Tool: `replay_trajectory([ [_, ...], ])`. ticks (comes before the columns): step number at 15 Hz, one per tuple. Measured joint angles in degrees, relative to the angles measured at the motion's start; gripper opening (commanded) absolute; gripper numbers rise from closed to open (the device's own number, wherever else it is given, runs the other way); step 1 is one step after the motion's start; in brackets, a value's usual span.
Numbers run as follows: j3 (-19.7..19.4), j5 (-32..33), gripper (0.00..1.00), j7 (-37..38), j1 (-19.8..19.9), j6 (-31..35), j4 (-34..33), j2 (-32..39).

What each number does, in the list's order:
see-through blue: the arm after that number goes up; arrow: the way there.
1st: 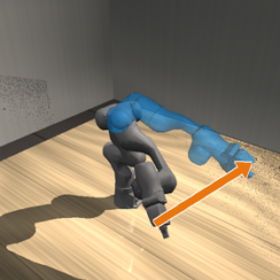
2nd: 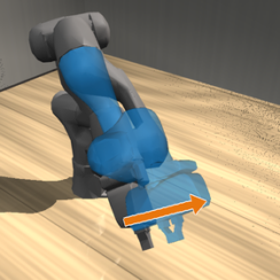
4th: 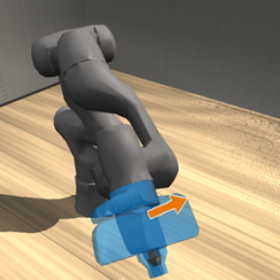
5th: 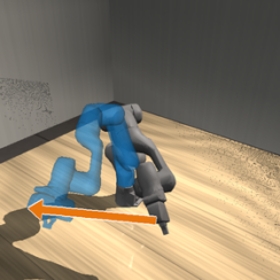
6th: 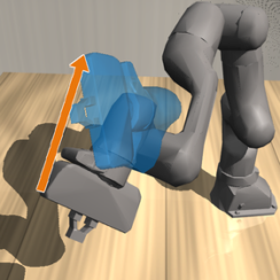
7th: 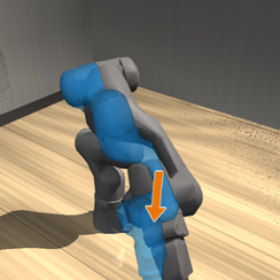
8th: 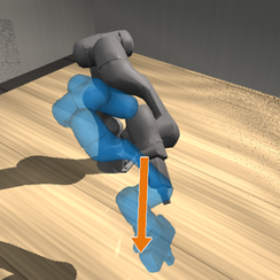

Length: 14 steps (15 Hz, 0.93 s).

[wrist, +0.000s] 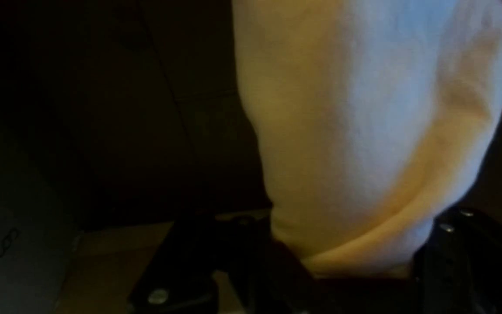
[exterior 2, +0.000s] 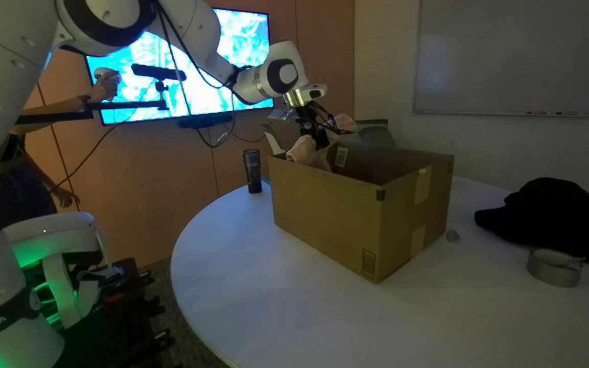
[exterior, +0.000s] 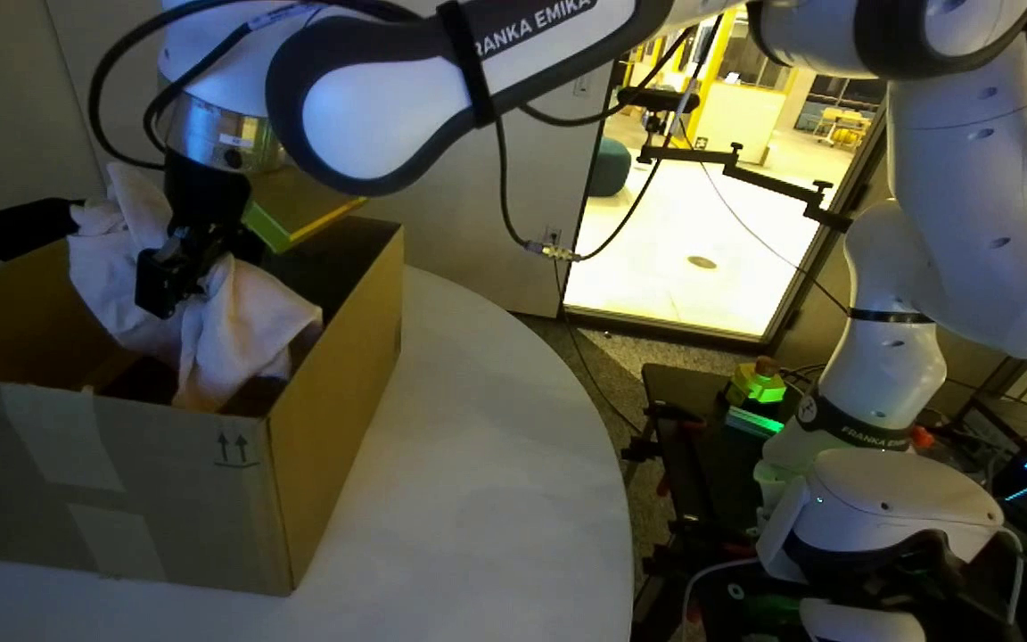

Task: Pick up the marker, put it on the towel, fold the towel together with the marker and put in the box

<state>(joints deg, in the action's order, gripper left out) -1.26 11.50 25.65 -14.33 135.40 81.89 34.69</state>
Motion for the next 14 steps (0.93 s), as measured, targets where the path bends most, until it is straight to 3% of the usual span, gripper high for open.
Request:
replay_trajectory([
  [4,-1.49,0.38,0.57,1.6,-1.71,-3.86,-5.5,4.48],
  [9,-0.53,-0.27,0.94,-2.01,-1.47,-9.83,-6.61,2.72],
  [10,-0.16,-0.66,0.99,-3.52,-1.17,-10.87,-6.24,1.64],
  [14,1.32,-2.47,1.0,-9.74,1.01,-13.08,-1.4,-6.24],
])
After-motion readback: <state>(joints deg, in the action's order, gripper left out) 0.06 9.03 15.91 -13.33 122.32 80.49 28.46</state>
